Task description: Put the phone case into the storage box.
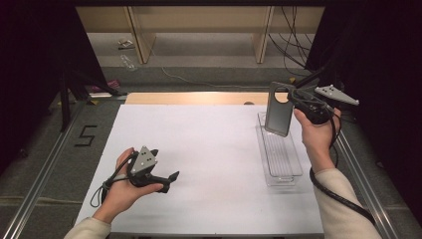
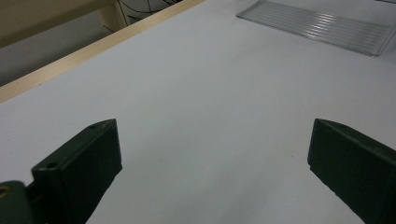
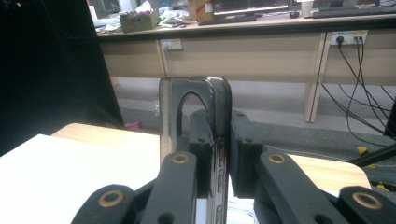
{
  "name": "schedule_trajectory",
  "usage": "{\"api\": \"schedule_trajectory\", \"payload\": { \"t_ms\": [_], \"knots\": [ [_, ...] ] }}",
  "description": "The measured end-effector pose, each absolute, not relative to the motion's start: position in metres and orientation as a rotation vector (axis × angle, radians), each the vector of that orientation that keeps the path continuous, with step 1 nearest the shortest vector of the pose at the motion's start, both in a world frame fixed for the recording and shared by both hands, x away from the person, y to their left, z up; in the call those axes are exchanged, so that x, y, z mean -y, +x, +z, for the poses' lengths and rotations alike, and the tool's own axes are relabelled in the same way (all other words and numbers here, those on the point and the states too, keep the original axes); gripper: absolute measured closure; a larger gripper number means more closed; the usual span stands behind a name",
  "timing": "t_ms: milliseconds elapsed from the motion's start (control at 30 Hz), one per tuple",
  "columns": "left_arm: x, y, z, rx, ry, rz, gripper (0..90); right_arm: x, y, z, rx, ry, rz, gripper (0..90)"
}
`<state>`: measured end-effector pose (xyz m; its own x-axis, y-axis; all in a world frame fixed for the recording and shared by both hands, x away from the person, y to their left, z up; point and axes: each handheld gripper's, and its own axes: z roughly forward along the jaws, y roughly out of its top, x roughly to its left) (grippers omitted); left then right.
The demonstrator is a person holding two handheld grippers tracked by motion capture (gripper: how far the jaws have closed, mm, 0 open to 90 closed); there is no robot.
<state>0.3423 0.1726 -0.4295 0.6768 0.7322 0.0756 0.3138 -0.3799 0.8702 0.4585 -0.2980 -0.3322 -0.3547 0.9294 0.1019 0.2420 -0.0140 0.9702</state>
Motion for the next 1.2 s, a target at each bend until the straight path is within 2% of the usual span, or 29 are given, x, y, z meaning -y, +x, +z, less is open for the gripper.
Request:
{"api": "schedule_trajectory", "payload": {
  "t_ms": [1200],
  "knots": [
    [-0.174, 0.343, -0.430, -0.814, 1.971, 0.573, 2.5, 0.300, 0.480, -0.336, -1.655, 1.257, 1.348, 81.9]
  ]
}}
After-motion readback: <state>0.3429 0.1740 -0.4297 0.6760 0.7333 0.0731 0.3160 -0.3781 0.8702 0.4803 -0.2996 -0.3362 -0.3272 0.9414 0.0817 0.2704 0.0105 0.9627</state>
